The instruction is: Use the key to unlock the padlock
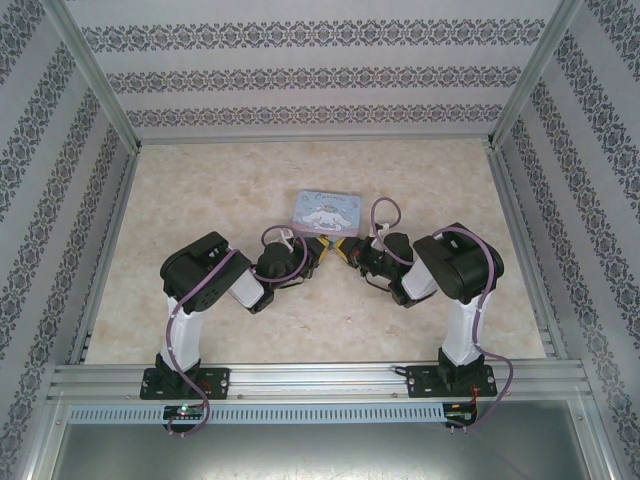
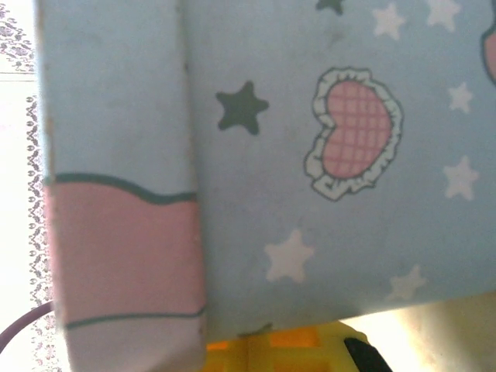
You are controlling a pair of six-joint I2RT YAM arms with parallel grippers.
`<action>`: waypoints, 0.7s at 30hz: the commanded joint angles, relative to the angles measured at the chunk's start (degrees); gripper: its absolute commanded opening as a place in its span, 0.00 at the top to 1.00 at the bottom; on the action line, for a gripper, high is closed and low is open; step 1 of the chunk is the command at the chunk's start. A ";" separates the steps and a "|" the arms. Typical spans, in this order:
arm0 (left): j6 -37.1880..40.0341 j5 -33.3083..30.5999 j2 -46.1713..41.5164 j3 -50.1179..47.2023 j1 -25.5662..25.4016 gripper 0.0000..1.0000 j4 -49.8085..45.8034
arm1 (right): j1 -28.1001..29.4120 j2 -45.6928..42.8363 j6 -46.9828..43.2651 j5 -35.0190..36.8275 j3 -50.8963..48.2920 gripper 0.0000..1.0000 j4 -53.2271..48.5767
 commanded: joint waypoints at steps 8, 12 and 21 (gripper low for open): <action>-0.18 9.14 0.49 1.58 -4.17 1.00 5.70 | 1.22 0.05 2.49 -1.64 5.10 1.00 4.09; 1.05 4.34 1.08 -0.53 -3.82 1.00 5.74 | 0.39 -1.25 2.14 -1.57 4.04 0.71 3.78; 1.92 1.52 3.45 0.56 -2.32 1.00 5.11 | -1.83 -5.66 -1.65 -3.23 -3.07 0.46 -0.50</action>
